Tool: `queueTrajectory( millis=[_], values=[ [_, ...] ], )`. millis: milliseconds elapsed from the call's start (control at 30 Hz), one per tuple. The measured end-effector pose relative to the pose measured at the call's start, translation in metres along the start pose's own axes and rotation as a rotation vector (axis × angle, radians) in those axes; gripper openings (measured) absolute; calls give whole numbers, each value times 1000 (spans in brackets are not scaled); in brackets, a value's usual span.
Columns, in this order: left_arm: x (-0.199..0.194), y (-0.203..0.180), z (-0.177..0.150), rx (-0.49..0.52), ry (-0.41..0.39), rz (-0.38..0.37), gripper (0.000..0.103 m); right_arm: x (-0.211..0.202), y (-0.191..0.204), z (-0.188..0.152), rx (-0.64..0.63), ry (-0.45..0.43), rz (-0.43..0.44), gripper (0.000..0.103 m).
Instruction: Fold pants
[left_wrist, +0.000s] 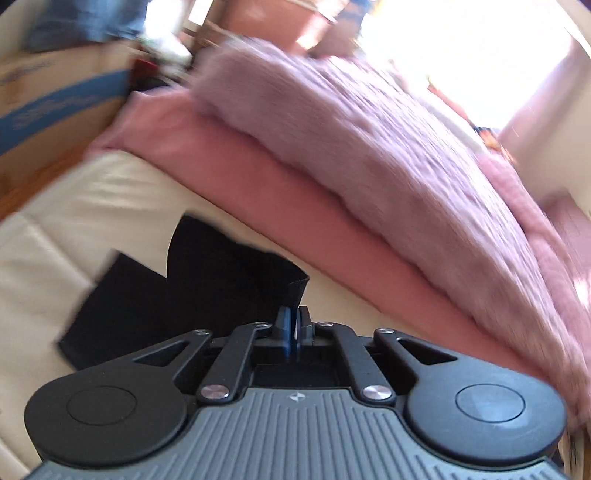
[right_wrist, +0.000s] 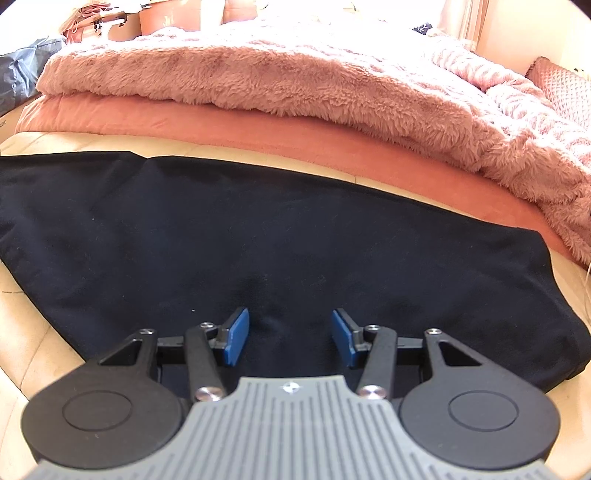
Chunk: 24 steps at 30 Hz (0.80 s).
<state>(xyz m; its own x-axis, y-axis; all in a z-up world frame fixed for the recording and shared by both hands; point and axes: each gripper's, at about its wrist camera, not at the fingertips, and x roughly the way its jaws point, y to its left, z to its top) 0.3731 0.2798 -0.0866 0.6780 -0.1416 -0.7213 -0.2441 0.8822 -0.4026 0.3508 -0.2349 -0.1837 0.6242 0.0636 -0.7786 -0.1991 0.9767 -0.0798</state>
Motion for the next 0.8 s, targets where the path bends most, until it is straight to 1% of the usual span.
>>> queueTrajectory(
  millis=[33, 67, 100, 167, 233, 300, 400, 467, 500, 600, 667, 700, 800],
  values=[
    [1, -5, 0, 34, -3, 8, 15, 0, 0, 0, -2, 1, 2, 46],
    [0, -8, 0, 52, -24, 22, 17, 0, 0, 0, -6, -1, 2, 46],
    [-2, -6, 1, 52, -38, 33, 21, 0, 0, -1, -9, -1, 3, 46],
    [-5, 3, 3, 40, -60, 61, 21, 0, 0, -1, -11, -2, 6, 46],
    [-4, 9, 1, 68, -55, 95, 21, 1, -1, -1, -8, -3, 10, 46],
    [-1, 6, -2, 164, -32, 119, 21, 1, -1, -2, -5, -4, 12, 46],
    [1, -11, -13, 386, 9, 137, 21, 2, -1, -2, -3, -4, 15, 47],
    [9, -26, -24, 528, 30, 173, 21, 2, -2, -2, -3, -4, 17, 48],
    [15, -31, -28, 581, 42, 194, 21, 3, -1, -2, -4, -5, 18, 48],
    [35, -41, -34, 673, 83, 245, 23, 2, -2, -3, -4, -6, 21, 48],
    [44, -39, -36, 693, 91, 296, 25, 3, -3, -3, -1, -7, 25, 48],
    [48, -38, -35, 697, 93, 315, 28, 3, -3, -3, 1, -8, 27, 48],
    [52, -38, -38, 728, 94, 342, 44, 3, -4, -3, 3, -11, 32, 49]
  ],
)
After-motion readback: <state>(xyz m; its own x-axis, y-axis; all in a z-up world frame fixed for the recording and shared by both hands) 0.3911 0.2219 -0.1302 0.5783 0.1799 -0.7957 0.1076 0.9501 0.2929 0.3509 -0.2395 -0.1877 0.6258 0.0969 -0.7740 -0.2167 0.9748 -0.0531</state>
